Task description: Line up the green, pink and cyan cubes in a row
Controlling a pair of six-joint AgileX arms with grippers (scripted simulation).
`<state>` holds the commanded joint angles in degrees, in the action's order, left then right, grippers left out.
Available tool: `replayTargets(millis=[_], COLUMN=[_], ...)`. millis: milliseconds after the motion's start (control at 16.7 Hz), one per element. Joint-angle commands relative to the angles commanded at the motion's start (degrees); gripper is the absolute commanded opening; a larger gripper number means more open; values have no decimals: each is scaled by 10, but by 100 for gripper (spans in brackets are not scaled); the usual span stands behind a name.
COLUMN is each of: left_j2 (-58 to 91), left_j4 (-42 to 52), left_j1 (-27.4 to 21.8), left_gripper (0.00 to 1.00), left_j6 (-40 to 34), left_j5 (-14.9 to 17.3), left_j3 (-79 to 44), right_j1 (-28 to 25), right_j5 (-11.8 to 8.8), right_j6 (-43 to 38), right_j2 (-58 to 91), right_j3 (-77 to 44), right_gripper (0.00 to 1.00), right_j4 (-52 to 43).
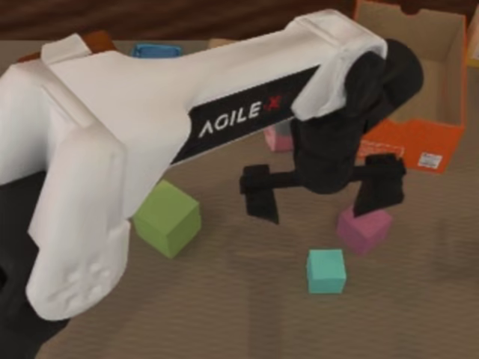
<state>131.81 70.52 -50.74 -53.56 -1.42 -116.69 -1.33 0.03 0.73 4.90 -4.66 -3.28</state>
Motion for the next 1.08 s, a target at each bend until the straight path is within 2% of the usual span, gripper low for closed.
replayTargets(millis=[240, 480, 840, 1080], left_j2=[-151, -382, -777, -1003], left_j4=[-81, -193, -385, -506], left_j1=[71, 169, 324, 410], left_gripper=[100, 100, 100, 100], left_j6=[28, 83, 223, 335], left_j5=[-4, -6, -3, 1], left_j3=[136, 336, 692, 903], right_j1=[-31, -74, -142, -184], right_j5=[-1, -1, -1, -1], right_j6=[17, 40, 77, 101], right_j2=[128, 330, 672, 871], right_j3=[-107, -253, -480, -620], right_gripper=[100, 100, 100, 100], right_j4=[-72, -171, -337, -439])
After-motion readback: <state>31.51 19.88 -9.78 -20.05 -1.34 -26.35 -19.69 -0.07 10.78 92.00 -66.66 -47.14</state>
